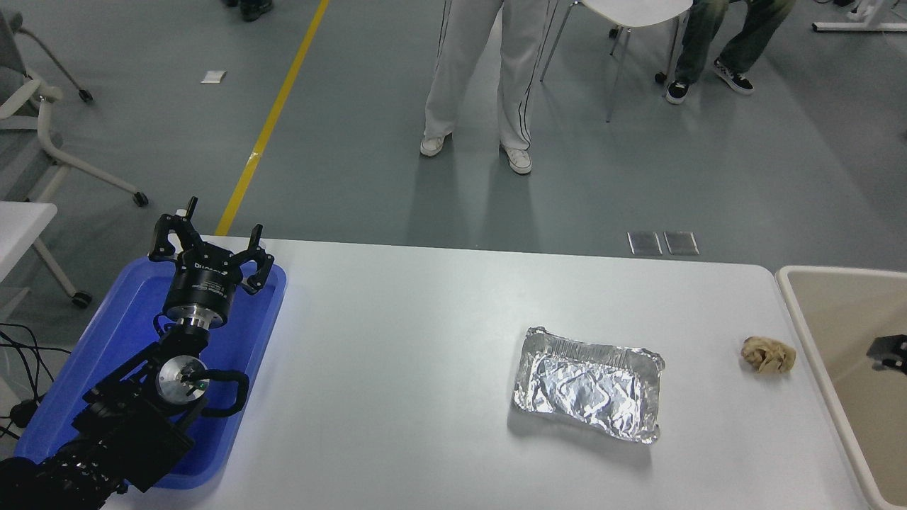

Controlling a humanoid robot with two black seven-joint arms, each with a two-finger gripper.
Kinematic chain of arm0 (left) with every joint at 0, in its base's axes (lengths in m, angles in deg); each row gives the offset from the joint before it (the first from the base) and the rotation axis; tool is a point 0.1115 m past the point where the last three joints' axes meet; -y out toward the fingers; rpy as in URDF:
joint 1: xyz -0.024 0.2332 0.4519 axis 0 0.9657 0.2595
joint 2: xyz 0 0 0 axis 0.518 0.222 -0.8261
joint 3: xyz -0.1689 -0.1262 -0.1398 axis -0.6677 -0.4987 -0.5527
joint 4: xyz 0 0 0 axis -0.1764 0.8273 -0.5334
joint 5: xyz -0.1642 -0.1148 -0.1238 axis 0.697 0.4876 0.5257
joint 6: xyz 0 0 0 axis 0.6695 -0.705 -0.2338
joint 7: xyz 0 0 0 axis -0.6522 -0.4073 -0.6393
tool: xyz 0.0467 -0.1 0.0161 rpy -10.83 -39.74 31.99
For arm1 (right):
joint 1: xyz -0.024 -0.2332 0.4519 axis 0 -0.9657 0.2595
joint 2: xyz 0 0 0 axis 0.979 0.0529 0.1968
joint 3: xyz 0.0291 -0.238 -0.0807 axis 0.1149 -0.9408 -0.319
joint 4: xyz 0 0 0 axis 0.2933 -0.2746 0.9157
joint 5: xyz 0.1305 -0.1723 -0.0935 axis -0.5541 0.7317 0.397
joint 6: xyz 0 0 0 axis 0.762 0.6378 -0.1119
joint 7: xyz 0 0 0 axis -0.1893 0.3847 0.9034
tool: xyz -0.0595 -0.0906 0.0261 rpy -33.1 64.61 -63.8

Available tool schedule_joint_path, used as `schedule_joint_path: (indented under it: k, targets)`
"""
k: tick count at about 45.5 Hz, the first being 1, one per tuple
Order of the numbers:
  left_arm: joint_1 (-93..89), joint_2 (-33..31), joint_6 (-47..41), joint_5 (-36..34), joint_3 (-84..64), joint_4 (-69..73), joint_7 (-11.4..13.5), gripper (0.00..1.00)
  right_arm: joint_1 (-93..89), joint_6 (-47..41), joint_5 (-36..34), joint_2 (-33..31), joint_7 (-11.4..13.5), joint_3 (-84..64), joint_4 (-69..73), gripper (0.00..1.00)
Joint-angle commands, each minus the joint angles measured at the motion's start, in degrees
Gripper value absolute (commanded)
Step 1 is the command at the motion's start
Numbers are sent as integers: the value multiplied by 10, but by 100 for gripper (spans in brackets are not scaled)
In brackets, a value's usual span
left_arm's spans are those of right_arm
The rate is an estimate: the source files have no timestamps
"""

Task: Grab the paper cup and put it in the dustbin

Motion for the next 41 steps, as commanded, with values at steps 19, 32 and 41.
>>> schedule_joint_path:
  k: [19,32,41]
  targets:
    - [0,1,0,0,1,0,0,100,329,-283,13,169,1,-185,82,100]
    - [1,0,0,0,1,0,0,100,409,-283,9,233,1,-148,150,100]
    - [1,1,0,0,1,0,0,100,414,-283,1,241,1,-119,164,100]
